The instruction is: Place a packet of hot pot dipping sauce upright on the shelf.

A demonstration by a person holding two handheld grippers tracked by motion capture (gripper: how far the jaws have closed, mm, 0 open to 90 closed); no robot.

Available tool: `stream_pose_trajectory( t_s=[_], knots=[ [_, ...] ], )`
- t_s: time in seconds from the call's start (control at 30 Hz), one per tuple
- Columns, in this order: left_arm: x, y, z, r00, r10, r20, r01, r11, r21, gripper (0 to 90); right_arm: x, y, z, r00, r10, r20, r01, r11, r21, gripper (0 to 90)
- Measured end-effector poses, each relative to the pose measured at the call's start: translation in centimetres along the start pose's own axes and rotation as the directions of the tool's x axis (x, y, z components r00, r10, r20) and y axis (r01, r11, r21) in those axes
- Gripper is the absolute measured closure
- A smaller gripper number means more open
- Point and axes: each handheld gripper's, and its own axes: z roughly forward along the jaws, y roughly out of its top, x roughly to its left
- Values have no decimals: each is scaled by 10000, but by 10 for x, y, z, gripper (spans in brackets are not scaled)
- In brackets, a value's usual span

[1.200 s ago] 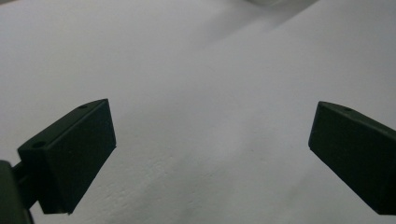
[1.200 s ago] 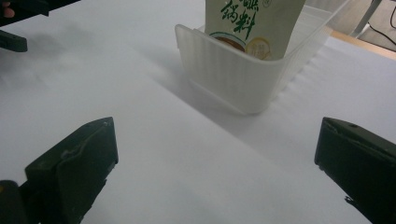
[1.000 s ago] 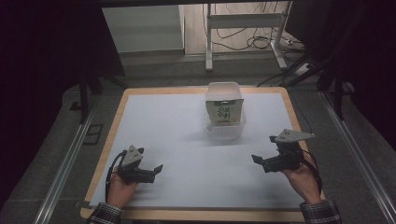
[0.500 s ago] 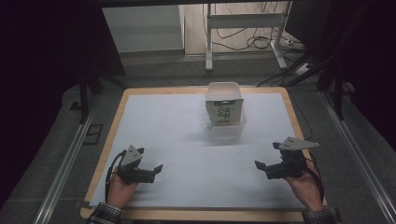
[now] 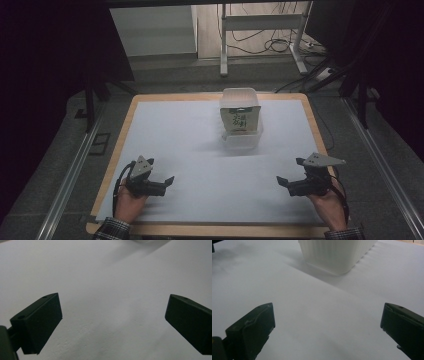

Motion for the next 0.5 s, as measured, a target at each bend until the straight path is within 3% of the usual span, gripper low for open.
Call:
stream_pose_trajectory(
  t_s=[0.27,0.5],
  knots=[
    [0,0,0,10000,0,-19,0,10000,38,7,-4,-13,2,9996,-158,244,148,9991,396,0],
    [2,-1,0,9999,-78,-129,79,9999,104,6,-12,-26,6,9988,-27,480,-5,9977,671,0]
  ],
)
